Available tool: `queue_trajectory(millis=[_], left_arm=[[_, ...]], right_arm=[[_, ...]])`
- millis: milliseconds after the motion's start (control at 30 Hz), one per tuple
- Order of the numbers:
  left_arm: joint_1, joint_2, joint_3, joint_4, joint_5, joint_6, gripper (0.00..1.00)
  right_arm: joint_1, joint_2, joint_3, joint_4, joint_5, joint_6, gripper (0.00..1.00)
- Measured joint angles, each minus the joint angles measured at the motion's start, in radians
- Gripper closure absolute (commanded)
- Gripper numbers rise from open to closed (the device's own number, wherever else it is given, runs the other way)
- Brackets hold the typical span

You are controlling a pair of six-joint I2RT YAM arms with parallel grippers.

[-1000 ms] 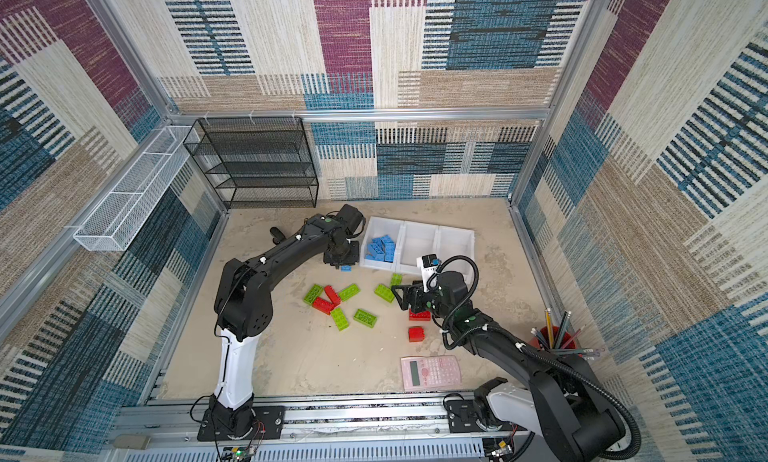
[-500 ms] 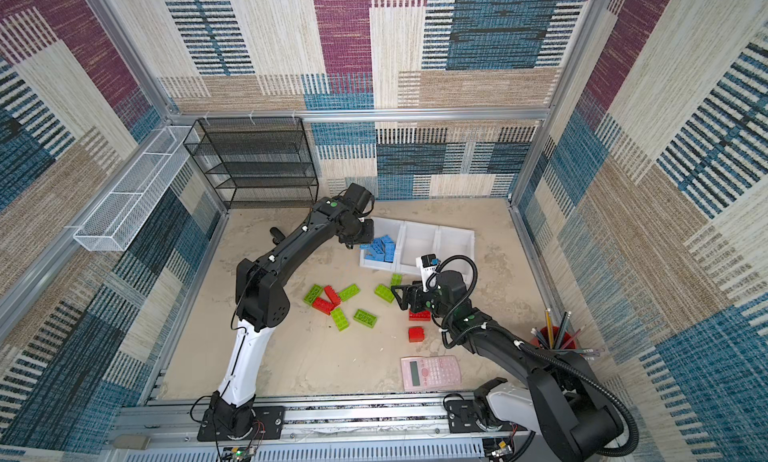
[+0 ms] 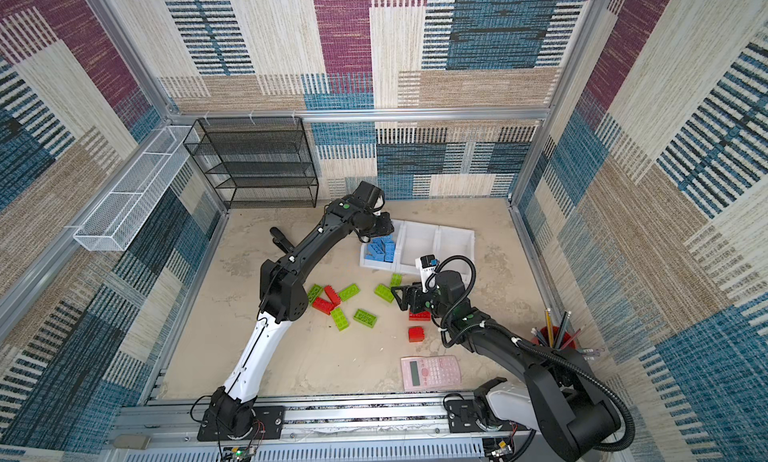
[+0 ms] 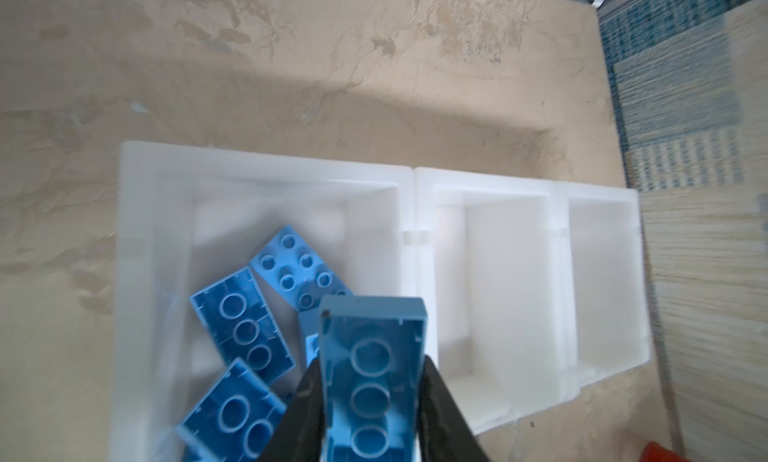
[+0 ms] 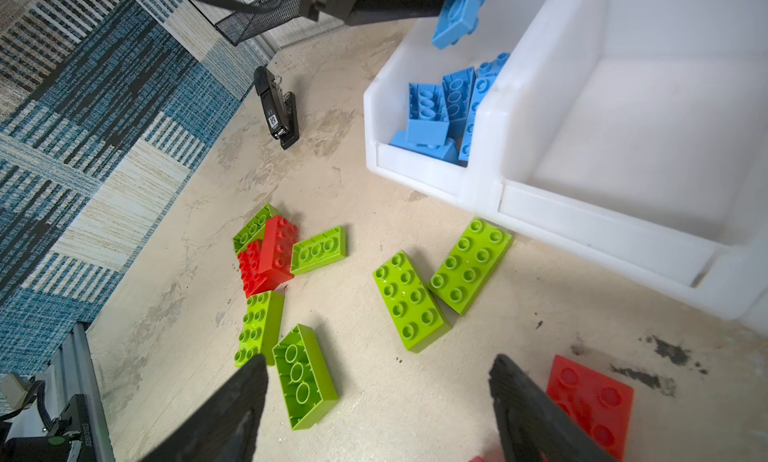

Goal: Sort the legos into containers by color
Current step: 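Open the left gripper to drop the blue brick into the compartment, then reach right gripper down to a lime-green brick while left arm draws back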

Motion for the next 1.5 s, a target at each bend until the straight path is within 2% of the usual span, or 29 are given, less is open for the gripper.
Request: queue_trajectory(millis=[133, 400, 733, 900, 1167, 1500], left_arm=[[0.000, 0.013, 0.006, 0.032, 0.032, -0.019, 0.64], [0.001, -0.005, 0.002, 0.049, 0.046, -0.018, 0.40], [0.006, -0.185, -0.178, 0.072, 0.046, -0.011, 0.37], [0.008, -0.377, -0.405, 0.101, 0.028, -0.002, 0.37], [0.062, -0.856, -0.975, 0.286, -0.039, 0.003, 0.37], [0.096, -1.280, -1.378, 0.299, -0.092, 0.020, 0.35]], right_arm=[[0.000, -0.006, 0.003, -0.002, 0.000, 0.000, 0.16], [0.000, -0.026, 0.036, -0.023, 0.001, 0.000, 0.16], [0.050, -0.042, 0.104, -0.110, 0.021, -0.013, 0.16], [0.116, -0.002, 0.176, -0.176, 0.064, -0.037, 0.16], [0.217, 0.145, 0.301, -0.286, 0.086, -0.053, 0.17], [0.302, 0.378, 0.447, -0.442, 0.112, -0.171, 0.14]])
